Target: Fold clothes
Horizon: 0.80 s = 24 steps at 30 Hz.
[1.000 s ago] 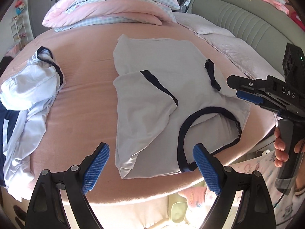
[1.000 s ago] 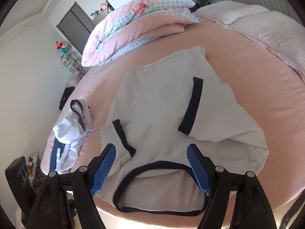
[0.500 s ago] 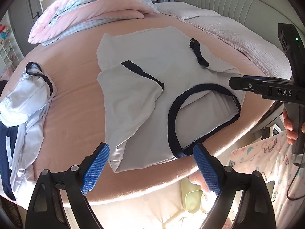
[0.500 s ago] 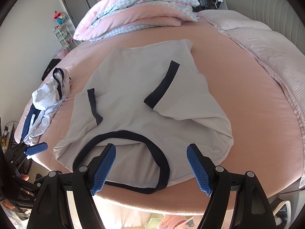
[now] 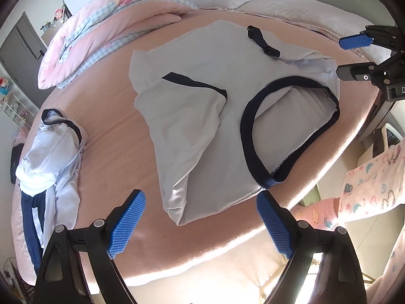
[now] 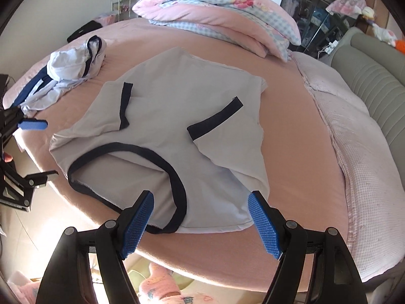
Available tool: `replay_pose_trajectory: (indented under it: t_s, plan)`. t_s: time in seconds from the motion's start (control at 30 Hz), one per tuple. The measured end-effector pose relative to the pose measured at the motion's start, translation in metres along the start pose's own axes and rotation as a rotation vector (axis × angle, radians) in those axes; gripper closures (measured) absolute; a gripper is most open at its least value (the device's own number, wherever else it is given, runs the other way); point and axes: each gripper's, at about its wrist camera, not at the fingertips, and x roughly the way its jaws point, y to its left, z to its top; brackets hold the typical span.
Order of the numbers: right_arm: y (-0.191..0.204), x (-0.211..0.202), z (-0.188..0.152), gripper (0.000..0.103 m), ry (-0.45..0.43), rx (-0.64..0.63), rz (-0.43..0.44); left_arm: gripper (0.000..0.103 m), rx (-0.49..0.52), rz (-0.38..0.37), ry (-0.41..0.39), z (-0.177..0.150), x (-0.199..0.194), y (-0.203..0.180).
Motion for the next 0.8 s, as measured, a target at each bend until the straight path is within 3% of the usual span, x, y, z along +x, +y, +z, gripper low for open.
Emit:
replay_pose_trajectory:
  t_s: [0.2, 0.33, 0.57, 0.8]
  plan:
    - [0.003, -0.002, -0.017, 0.026, 0.012, -0.114, -0.075, 0.013, 0.200, 0.103, -0.023, -0.005, 0.006, -0.023]
    - [0.000, 0.002, -0.022, 0.026, 0.030, -0.148, -0.107, 0.013, 0.272, 0.153, -0.035, -0.006, 0.013, -0.034]
    - [0.000, 0.013, -0.030, 0.026, 0.064, -0.233, -0.191, 0.013, 0.265, 0.151, -0.054, 0.006, 0.019, -0.033]
    - [0.024, 0.027, -0.043, 0.026, 0.069, -0.481, -0.332, 0.013, 0.313, 0.200, -0.078, 0.010, 0.024, -0.039]
